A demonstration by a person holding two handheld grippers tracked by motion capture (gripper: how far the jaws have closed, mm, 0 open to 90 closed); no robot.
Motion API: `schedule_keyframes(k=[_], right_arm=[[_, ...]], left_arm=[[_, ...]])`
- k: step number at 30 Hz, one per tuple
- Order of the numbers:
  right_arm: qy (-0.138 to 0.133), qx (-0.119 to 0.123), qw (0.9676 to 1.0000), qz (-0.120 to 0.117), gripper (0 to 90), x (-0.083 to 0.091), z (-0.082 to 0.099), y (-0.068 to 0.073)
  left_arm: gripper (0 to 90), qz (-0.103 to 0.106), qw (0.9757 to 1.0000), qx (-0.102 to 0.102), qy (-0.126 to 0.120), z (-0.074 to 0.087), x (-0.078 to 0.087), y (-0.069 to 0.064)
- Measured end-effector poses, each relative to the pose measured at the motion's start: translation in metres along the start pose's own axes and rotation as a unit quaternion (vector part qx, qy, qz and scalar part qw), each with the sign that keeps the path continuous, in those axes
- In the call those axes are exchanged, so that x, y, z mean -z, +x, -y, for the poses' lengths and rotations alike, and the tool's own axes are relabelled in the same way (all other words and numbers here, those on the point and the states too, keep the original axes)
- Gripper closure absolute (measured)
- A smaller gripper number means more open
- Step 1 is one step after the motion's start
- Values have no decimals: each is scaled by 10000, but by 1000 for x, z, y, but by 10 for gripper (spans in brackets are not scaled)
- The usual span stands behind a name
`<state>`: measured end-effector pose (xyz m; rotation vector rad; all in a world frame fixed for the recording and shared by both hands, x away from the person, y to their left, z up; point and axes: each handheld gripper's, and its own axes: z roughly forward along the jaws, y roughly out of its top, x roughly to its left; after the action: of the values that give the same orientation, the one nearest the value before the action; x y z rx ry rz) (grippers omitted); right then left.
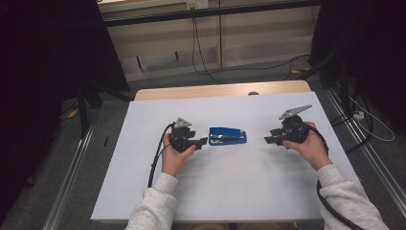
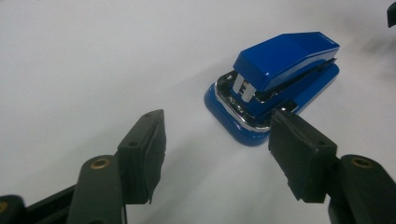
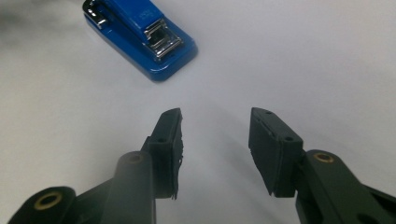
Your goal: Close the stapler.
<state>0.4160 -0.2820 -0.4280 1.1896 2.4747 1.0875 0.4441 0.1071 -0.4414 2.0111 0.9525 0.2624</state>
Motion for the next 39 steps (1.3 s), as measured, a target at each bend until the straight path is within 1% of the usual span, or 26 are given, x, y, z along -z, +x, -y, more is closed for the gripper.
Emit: schedule_keyframes(k=[1, 2, 3, 4, 6, 7, 10, 11, 12, 13, 15, 17, 18, 19, 22, 23, 24, 26, 27, 28, 29, 30, 33, 34, 35, 39], right_arm=[[-21, -35, 10000, -33, 500, 1, 0, 1], [-16, -57, 10000, -60, 492, 1, 1, 3], [15, 1, 10000, -65, 487, 2, 1, 5], [27, 50, 10000, -60, 467, 2, 2, 6], [48, 42, 9999, -79, 455, 4, 3, 9], [43, 82, 9999, -75, 450, 5, 4, 10], [21, 21, 10000, -93, 405, 7, 7, 11], [-12, 13, 10000, -91, 393, 8, 8, 12], [-30, -22, 10000, -92, 380, 9, 8, 12], [-48, -31, 9999, -99, 369, 10, 9, 13], [-81, -113, 9998, -120, 337, 11, 10, 14], [-76, -124, 9998, -138, 327, 12, 11, 16], [-69, -134, 9998, -126, 304, 12, 12, 17], [-83, -157, 9997, -142, 282, 12, 13, 18], [-87, -126, 9998, -152, 251, 13, 15, 23], [-78, -91, 9998, -173, 243, 14, 16, 24], [-81, -74, 9998, -170, 235, 15, 16, 26], [-90, -66, 9998, -153, 223, 17, 18, 27], [-97, -77, 9998, -159, 219, 18, 19, 27], [-119, -82, 9998, -168, 214, 20, 20, 27], [-122, -98, 9998, -158, 207, 21, 21, 28], [-109, -106, 9998, -158, 198, 22, 22, 28], [-112, -133, 9998, -137, 186, 26, 27, 28], [-120, -106, 9998, -134, 185, 27, 28, 27], [-147, -170, 9997, -135, 184, 28, 29, 28], [-181, -175, 9996, -81, 168, 32, 34, 28]], left_arm=[[323, 16, 10000, -6, 0, 0, 2, 0], [304, 17, 10000, 4, -4, 0, 4, 0], [300, 45, 10000, -8, 7, 0, 6, 0], [294, 86, 9999, 39, -35, 0, 8, -1], [282, 107, 9999, 7, -39, -1, 11, -1], [268, 128, 9999, 8, -35, 0, 13, -1], [245, 155, 9999, -36, -36, 1, 18, -1], [239, 132, 9999, -102, -12, 1, 19, 0], [229, 143, 9999, -44, -40, 2, 21, 0], [225, 169, 9998, -60, -25, 2, 22, 0], [213, 147, 9999, 15, -72, 3, 26, 1], [201, 147, 9999, 15, -77, 4, 29, 2], [195, 121, 9999, 14, -60, 4, 31, 1], [185, 155, 9999, 5, -58, 5, 32, 2], [178, 143, 9999, -34, -52, 6, 36, 2], [174, 197, 9998, 14, -73, 6, 38, 2], [172, 228, 9997, -13, -61, 6, 40, 3], [159, 209, 9997, 44, -133, 6, 43, 3], [156, 218, 9997, -26, -94, 6, 45, 4], [151, 178, 9998, -4, -122, 6, 46, 4], [147, 223, 9997, 33, -136, 6, 47, 4], [143, 203, 9997, -9, -115, 7, 49, 5], [129, 192, 9997, -42, -124, 8, 53, 6], [127, 193, 9996, 53, -200, 9, 54, 5], [123, 210, 9996, 43, -199, 10, 56, 6], [107, 185, 9997, 5, -164, 12, 60, 7]])
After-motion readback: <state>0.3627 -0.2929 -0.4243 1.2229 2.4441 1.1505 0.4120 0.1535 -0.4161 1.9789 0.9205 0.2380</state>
